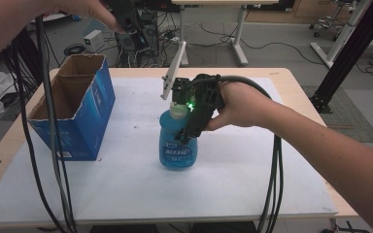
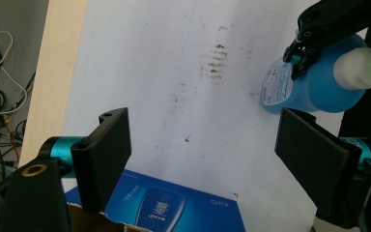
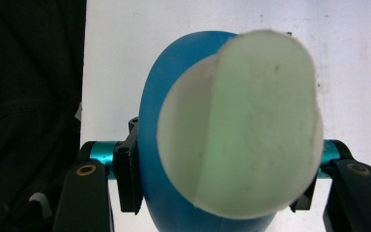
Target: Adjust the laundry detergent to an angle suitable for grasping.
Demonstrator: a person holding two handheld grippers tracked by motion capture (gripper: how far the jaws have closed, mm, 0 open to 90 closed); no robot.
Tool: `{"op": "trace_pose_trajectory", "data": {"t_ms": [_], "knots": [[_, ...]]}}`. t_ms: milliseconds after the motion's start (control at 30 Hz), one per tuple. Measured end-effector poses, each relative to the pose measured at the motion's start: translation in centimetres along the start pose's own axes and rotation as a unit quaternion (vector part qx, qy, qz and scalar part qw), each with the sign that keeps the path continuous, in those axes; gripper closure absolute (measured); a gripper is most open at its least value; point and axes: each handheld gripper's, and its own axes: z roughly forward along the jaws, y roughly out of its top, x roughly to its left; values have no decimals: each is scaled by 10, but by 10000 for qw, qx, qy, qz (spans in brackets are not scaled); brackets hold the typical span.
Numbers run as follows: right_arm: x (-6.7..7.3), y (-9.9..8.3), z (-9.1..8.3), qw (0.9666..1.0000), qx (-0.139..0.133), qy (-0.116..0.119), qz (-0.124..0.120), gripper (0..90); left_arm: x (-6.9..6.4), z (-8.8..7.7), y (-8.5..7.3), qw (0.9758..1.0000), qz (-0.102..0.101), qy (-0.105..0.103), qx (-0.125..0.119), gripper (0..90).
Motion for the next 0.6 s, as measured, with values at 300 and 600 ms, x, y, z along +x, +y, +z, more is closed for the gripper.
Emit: {"op": "trace_pose_trajectory", "data": {"t_ms": [300, 600], "knots": [[-1, -8, 13, 10000, 1, -76, 5, 376, -1, 3, 3, 10000, -11, -15, 6, 206], [-1, -6, 19, 9999, -90, -65, -77, 376, 0, 4, 4, 10000, 33, -28, 37, 206]]}}
